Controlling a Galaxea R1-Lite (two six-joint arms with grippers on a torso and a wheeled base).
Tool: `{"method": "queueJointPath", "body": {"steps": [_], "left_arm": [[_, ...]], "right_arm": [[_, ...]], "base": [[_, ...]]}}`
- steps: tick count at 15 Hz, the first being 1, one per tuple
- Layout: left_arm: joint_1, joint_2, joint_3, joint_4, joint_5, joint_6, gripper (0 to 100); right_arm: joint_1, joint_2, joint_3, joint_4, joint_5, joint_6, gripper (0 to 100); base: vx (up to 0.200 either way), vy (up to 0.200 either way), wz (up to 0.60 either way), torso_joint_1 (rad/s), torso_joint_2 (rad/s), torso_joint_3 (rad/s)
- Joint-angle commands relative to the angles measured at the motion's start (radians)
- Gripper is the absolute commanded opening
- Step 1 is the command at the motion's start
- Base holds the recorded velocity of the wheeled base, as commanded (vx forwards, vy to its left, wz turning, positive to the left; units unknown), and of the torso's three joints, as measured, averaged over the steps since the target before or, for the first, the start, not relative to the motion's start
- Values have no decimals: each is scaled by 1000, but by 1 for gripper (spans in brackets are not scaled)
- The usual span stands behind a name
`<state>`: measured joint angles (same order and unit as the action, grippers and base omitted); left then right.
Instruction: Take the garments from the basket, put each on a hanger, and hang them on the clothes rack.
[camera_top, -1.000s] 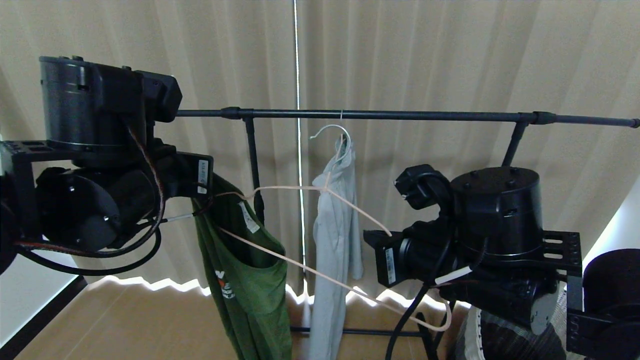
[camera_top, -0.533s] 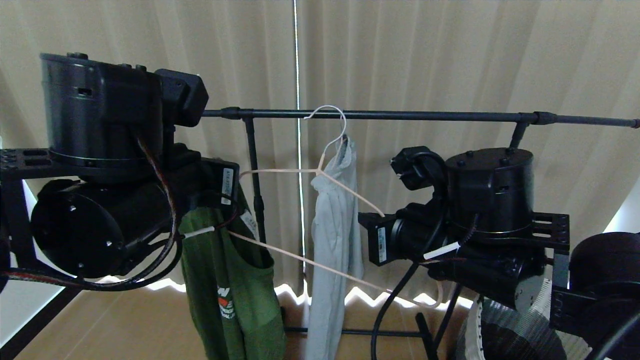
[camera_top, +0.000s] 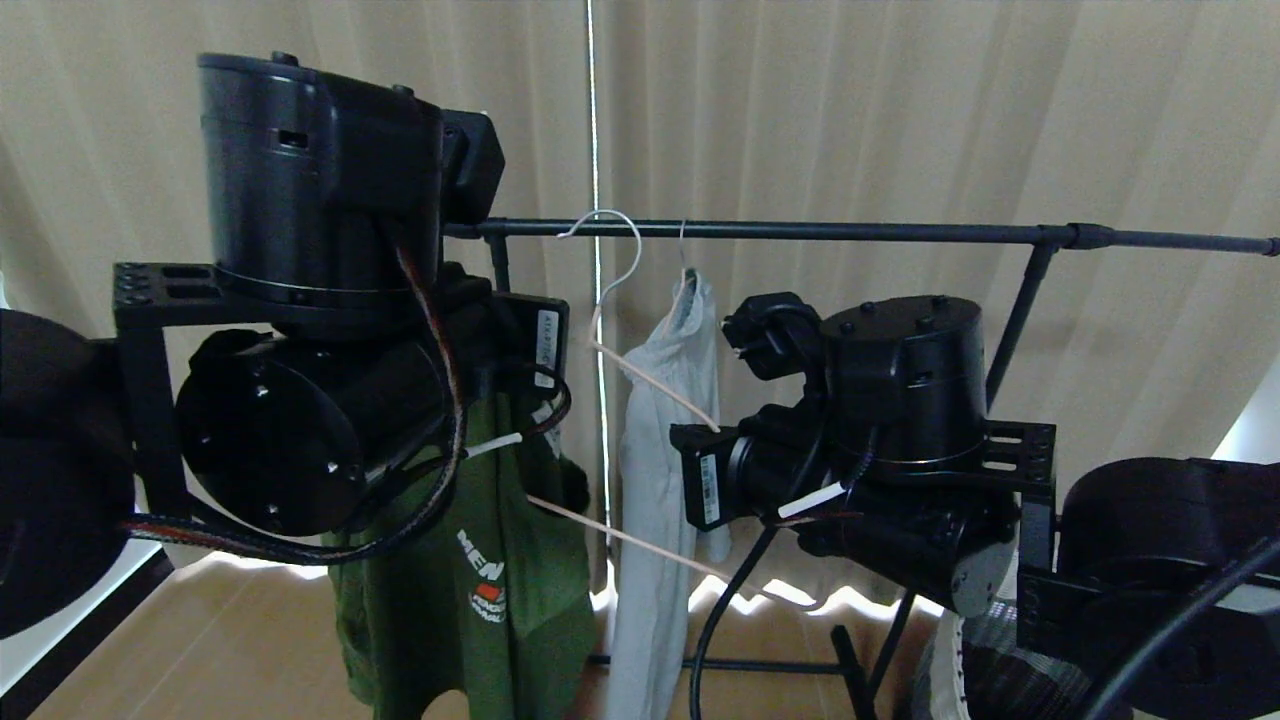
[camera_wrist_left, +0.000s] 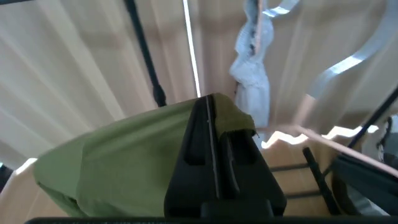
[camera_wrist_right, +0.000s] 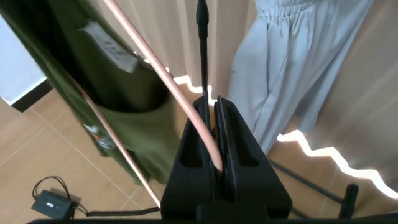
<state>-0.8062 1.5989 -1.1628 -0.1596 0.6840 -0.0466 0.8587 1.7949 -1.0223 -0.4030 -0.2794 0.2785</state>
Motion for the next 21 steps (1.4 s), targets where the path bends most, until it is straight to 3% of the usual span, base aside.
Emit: {"method": "queueJointPath", "body": {"steps": [1,6,7,9,16,17,21], "left_arm": [[-16,7,-3,2,0,1,0],[-51,-40,87,5,-63,10,0],[-59,-77,126,6,-144,13,0],[-59,-132,184,6,-215,48,0],[-54,-165,291,-54,-213,74,0],[-56,-169,318,-80,-213,74,100],[-76,-191,367,-141,-218,76,100]], "right_arm": [[2,9,-4,0,0,1,0],[2,-14,13,-2,-1,8,0],[2,-31,27,-16,3,8,0],[2,-38,54,-76,2,1,0],[-1,-114,134,-151,5,-5,0],[-3,-129,150,-152,5,-5,0],[-41,-146,165,-157,3,-7,0]], "base": [[0,0,0,0,0,0],[0,0,0,0,0,0],[0,0,0,0,0,0],[0,0,0,0,0,0],[0,0,0,0,0,0],[0,0,0,0,0,0],[0,0,0,0,0,0]]}}
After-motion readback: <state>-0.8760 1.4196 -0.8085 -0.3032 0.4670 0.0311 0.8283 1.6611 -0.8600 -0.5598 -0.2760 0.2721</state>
